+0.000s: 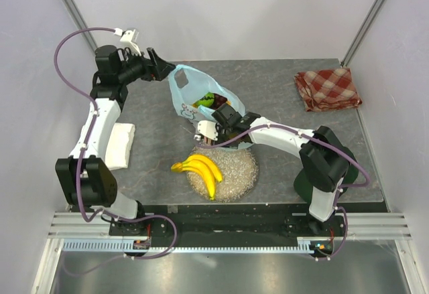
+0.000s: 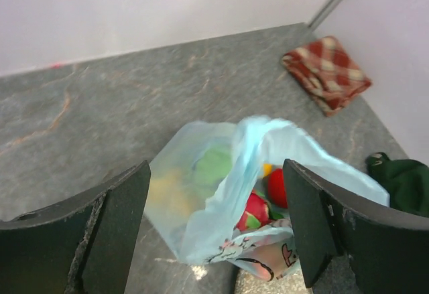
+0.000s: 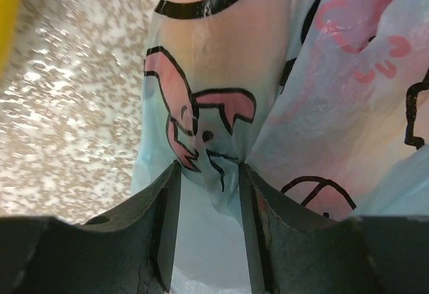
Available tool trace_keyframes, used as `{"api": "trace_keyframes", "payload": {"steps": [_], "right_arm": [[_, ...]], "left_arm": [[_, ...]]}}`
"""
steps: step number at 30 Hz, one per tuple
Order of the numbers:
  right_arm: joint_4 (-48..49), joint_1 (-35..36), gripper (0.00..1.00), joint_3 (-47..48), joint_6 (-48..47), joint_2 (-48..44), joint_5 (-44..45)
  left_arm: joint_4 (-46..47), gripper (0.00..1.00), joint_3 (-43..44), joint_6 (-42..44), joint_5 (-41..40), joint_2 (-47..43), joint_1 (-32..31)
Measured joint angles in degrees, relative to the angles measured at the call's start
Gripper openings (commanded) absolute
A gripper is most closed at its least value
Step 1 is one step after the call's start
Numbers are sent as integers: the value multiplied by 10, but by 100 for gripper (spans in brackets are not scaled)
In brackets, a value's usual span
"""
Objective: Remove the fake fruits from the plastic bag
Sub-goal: Adjust the plastic bag at the center of the board.
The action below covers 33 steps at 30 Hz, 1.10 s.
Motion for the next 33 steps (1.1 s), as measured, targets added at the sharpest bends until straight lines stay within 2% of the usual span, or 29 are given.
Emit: {"api": "trace_keyframes", "payload": {"steps": [6,13,15,20,22,23,24,26,31,33], "right_arm": [[7,-28,47,-3,-50,8,11],[16,-45,48,12,-77,27,32],[18,-49,48,12,-84,27,35],[29,-69,48,12,-105,32,36],[33,-87,48,15,-121,38,37],[34,-98,48,19,-129,43,37],[36,-109,48,23,-139,47,38],[43,-128,50,30,-157,55,40],[78,-190,59,35,-212,74,46],[67,-216,68,41,-222,75,41]], "left_arm": [[20,87,-4,-21,32,-4,-9],[-13,79,-1,13,30,3,-56],[-22,76,-11,30,14,0,-66],[-45,75,-41,58,-49,-6,-75],[-60,58,-42,70,-77,-6,-76],[-63,47,-42,74,-87,-6,-76],[-65,23,-42,78,-92,-6,-77],[-67,2,-42,80,-94,-5,-79],[-63,2,-42,70,-77,6,-100],[-62,2,-42,58,-68,12,-117]]}}
